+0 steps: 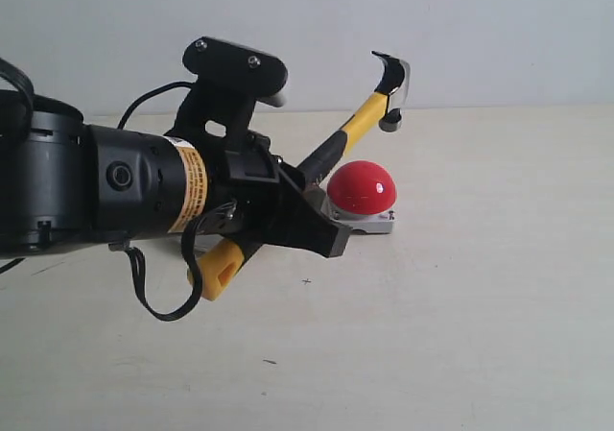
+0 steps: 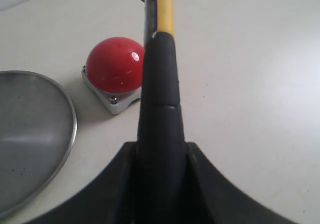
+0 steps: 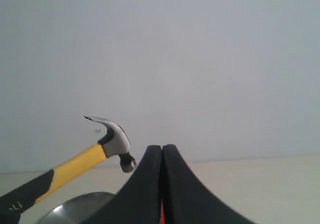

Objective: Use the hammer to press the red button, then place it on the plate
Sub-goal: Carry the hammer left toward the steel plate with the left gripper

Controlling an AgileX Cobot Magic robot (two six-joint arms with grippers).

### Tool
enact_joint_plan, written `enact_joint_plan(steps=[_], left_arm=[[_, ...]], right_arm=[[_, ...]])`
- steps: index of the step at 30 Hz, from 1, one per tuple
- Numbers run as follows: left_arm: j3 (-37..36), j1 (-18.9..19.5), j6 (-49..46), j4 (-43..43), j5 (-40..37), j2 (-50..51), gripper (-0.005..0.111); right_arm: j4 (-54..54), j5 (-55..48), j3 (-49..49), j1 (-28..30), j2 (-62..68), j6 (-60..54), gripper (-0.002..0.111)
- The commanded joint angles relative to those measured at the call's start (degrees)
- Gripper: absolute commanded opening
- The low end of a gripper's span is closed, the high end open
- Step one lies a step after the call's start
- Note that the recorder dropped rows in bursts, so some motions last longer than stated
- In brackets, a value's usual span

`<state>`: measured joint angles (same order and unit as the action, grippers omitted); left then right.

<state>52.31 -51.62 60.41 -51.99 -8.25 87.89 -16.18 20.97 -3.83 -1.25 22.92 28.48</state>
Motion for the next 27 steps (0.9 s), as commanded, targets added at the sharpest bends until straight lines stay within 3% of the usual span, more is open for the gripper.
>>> enact_joint_plan(steps=[1,7,17,27], left_arm=[[0.1,-0.1,0.3,0.2,3.4,-1.3,0.0],[0.1,1.5,0.5,1.9,4.6,1.6,0.0],[0.4,8.6,1.7,2.8,13.0,6.9,0.0],[0.4,9.3,1.7,2.8,18.5,6.6,0.0]], right_arm=[[-0.4,4.3,3.8,-0.1,-8.9,-2.6,0.0],[-4.0,1.6,3.8,-0.1,-20.0,-1.7,0.0],[-8.2,-10.6,3.8,-0.1,-22.0,8.1,0.0],[-7.7,-11.4,3.8,-0.1,-22.0,9.1,0.0]])
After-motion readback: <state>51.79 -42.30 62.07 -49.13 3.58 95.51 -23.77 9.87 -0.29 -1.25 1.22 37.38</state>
